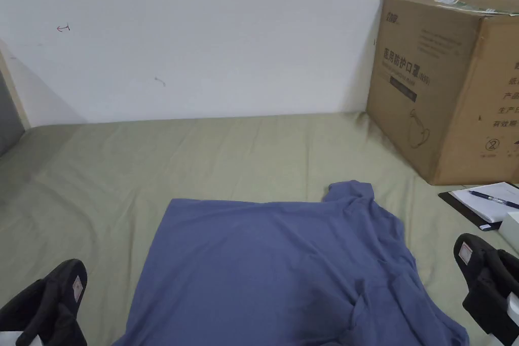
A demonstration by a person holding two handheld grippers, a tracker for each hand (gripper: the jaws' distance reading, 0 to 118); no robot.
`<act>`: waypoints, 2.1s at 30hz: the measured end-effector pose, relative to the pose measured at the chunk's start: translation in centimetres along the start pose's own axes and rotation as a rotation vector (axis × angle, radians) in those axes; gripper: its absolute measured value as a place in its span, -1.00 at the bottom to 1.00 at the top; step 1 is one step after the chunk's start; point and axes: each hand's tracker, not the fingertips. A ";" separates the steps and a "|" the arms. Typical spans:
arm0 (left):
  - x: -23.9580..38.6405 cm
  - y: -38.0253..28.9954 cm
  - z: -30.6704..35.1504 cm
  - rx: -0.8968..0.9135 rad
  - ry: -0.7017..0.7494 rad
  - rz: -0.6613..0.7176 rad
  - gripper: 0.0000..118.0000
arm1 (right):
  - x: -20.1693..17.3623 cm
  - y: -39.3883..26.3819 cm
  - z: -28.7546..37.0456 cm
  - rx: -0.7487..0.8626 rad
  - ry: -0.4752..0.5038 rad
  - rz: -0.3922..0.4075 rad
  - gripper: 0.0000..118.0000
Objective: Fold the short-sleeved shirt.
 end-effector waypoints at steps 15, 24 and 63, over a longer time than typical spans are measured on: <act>-5.6 -2.1 -12.9 -1.162 -0.053 0.035 -0.99 | -1.0 1.1 -1.2 -0.122 0.125 0.023 -1.00; -9.3 -12.5 -16.9 -1.203 0.053 0.110 0.88 | -1.9 -1.2 -2.6 -0.253 0.178 0.000 -1.00; -5.5 -9.2 -12.6 -0.966 -0.034 0.391 -0.95 | 11.6 -13.8 -10.9 -1.041 -0.044 0.020 -0.86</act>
